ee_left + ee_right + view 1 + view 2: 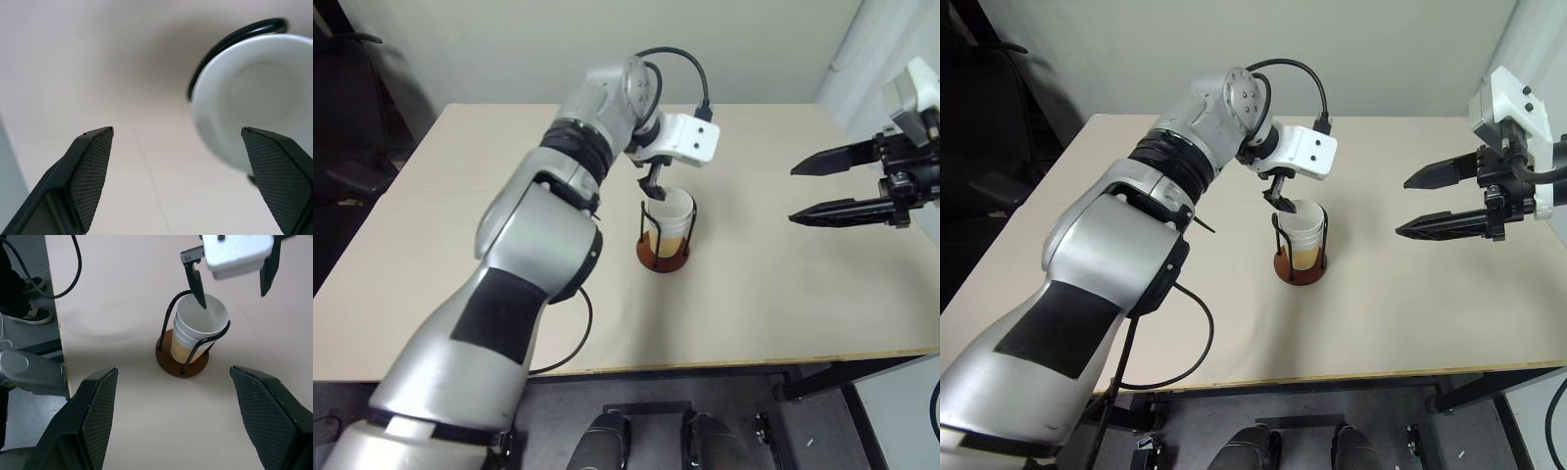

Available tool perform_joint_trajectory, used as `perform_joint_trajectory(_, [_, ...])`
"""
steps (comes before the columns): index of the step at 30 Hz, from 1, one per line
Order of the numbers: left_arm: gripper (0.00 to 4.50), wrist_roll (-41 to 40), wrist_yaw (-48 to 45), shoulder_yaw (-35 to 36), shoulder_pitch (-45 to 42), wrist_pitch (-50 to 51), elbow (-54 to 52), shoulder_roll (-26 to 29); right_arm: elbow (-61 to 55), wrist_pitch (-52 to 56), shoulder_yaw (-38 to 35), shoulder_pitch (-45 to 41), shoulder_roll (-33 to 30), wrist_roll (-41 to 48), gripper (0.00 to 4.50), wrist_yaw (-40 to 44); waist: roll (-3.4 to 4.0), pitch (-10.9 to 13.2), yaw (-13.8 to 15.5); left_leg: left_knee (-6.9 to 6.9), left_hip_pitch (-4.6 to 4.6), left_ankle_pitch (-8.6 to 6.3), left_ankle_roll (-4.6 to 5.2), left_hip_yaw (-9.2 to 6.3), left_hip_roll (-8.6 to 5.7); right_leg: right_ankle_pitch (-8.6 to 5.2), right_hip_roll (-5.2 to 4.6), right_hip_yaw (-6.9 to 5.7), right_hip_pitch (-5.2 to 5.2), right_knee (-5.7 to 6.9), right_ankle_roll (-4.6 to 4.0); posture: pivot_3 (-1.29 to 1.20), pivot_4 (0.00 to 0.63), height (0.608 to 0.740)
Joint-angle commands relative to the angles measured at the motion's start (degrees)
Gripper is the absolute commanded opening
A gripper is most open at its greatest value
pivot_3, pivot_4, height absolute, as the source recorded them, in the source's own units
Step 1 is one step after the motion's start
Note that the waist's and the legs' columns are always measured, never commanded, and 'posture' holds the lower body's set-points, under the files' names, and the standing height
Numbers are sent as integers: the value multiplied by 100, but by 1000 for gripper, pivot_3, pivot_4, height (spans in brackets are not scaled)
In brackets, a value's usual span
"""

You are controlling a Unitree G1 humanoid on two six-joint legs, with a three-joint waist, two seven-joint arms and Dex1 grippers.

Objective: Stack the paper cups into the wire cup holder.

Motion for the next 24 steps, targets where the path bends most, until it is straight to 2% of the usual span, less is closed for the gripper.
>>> perform_joint_trajectory(1, [4478,-192,225,268,-363,46,-47,137,80,-163,12,-229,-61,-124,3716,99,0,0,0,0,-1,0,0,0,0,0,-2,1,0,0,0,0,150,740])
perform_joint_trajectory(7, [4478,-744,250,896,-318,-77,-129,509,-77,-98,-35,-229,16,-49,3716,52,1,0,-8,-6,0,0,0,-1,4,-4,-1,2,-2,0,-6,0,150,740])
perform_joint_trajectory(13, [4478,-1721,-1333,1685,513,-335,-430,1780,-608,191,-374,384,218,249,3716,-409,12,-5,-107,-16,23,13,-22,4,12,-13,15,14,-7,25,-17,0,150,740])
perform_joint_trajectory(15, [4478,-2284,-1669,2179,985,168,-640,2280,-615,117,-442,654,326,237,3716,-581,15,-6,-134,-26,39,19,-31,14,7,-18,31,1,-4,34,-11,0,150,740])
perform_joint_trajectory(19, [4478,-2955,-1445,2710,2050,1001,-1712,2754,-329,-277,-332,850,709,-75,3716,-1012,12,-10,-184,-19,42,29,-43,10,20,-11,36,-1,-7,51,-9,0,150,740])
perform_joint_trajectory(24, [4478,-3791,-580,3441,3535,2685,-4227,3032,95,-533,-290,926,1206,-379,3716,-1557,7,-13,-124,-8,35,36,-33,-12,11,3,15,-21,7,33,-37,0,150,740])
